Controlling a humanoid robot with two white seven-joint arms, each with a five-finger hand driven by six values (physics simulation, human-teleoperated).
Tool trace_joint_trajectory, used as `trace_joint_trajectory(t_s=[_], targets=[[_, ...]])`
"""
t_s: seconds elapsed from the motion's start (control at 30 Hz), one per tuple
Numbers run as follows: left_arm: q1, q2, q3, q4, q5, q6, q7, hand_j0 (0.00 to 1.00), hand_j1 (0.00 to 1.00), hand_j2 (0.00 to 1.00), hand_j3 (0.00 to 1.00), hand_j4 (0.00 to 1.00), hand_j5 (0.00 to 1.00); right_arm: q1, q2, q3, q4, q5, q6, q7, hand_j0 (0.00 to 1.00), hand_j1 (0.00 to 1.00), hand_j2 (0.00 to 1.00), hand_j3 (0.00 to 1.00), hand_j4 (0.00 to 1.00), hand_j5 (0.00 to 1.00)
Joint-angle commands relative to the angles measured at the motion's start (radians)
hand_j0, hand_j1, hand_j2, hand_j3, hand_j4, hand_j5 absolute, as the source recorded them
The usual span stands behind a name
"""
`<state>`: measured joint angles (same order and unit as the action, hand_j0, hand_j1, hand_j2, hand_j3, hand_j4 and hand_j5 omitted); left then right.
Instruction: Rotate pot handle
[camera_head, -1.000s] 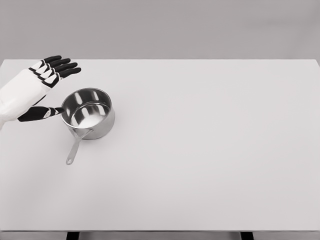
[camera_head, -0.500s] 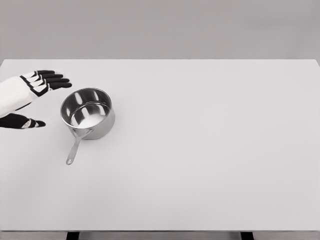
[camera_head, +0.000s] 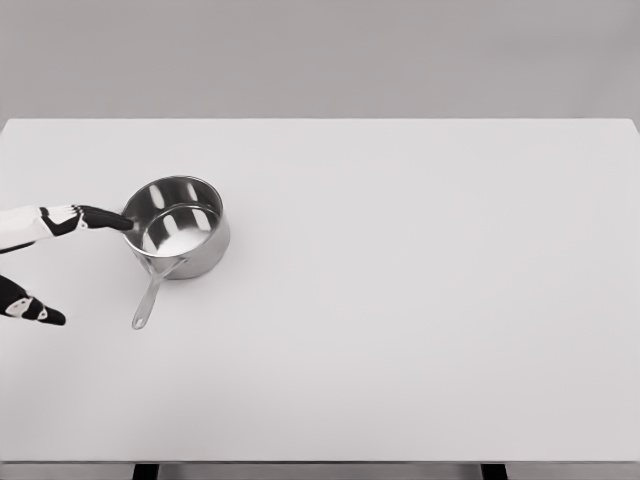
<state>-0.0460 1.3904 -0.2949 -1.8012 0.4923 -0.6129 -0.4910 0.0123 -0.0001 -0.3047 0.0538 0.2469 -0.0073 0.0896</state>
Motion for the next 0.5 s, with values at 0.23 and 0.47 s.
trace_joint_trajectory(t_s=[0.23,0.47], targets=[[0.048,0.084,-0.234,-0.001,0.086,0.002,-0.008,1.0,1.0,1.0,1.0,1.0,1.0,0.0,0.0,-0.001,0.0,0.0,0.0,0.001,1.0,1.0,1.0,1.0,1.0,1.0],[0.11,0.127,-0.237,0.0,0.086,0.002,-0.008,1.0,1.0,1.0,1.0,1.0,1.0,0.0,0.0,-0.001,0.0,0.0,0.0,0.001,1.0,1.0,1.0,1.0,1.0,1.0]])
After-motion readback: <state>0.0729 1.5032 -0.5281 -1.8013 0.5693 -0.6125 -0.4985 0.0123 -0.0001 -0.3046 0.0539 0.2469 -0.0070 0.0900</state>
